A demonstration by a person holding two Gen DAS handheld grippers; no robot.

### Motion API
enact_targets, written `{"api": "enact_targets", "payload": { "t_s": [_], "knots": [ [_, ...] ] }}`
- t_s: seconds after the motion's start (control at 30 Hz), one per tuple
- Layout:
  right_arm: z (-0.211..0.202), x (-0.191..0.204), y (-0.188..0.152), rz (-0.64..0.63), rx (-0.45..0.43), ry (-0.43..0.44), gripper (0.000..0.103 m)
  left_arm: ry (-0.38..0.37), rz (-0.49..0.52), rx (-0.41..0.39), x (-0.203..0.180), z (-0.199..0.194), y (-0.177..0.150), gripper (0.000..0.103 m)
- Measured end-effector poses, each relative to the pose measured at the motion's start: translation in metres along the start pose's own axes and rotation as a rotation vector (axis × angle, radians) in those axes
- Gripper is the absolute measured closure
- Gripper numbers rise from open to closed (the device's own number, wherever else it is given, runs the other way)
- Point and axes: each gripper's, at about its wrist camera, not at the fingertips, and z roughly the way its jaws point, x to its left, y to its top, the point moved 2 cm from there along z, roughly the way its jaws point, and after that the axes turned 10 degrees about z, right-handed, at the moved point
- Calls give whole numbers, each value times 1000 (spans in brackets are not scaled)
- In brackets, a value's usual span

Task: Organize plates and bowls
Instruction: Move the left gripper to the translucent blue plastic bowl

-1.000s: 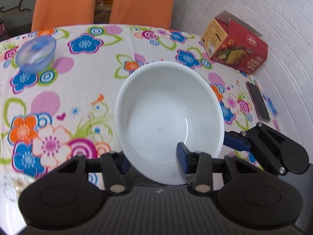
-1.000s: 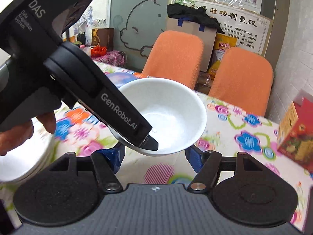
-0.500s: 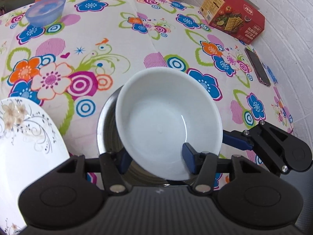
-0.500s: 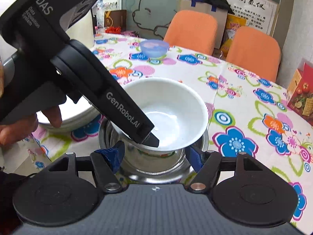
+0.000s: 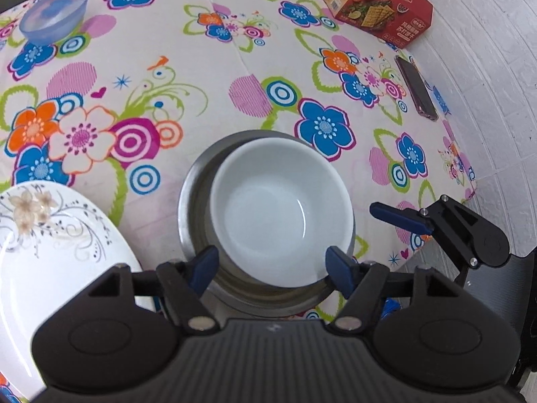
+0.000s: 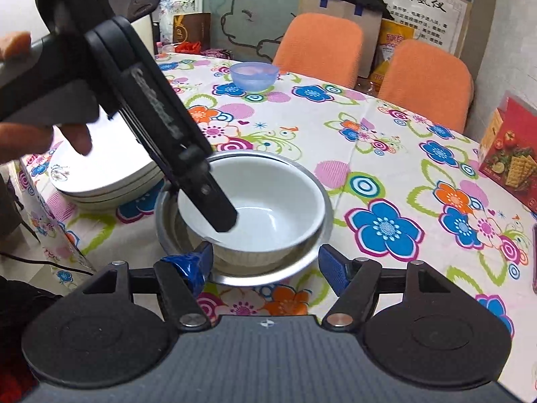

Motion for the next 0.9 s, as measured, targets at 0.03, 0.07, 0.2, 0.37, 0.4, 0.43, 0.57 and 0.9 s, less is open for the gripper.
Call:
{"api": "enact_targets", "payload": {
  "t_s": [0.03,0.07,0.2,0.37,0.4,0.43,0.57,0.9],
  "knots": [
    [-3,-1,-2,1,1,-2,48,19,15,-14,-1,-6,-2,32],
    [-8,-3,-4,-2,2,-4,48,42,26,-34,0,-15,-4,32],
    [-25,-8,-7,-5,-12,-21,47,117,25,-140,11,-48,-6,32],
    [-37,-15,14,15,-68,-19,47,258,15,-241,39,-81,2,31],
    [-36,-15,21,10,-78,-19,47,287,10,-252,47,-87,4,31],
    [-34,-14,30,4,-88,-19,47,317,-3,-259,56,-93,6,31],
    [-19,-8,68,-35,-118,-4,47,412,-58,-291,97,-118,12,31],
    [78,24,183,-162,-122,91,47,470,-214,-360,210,-122,69,31]
  ]
}}
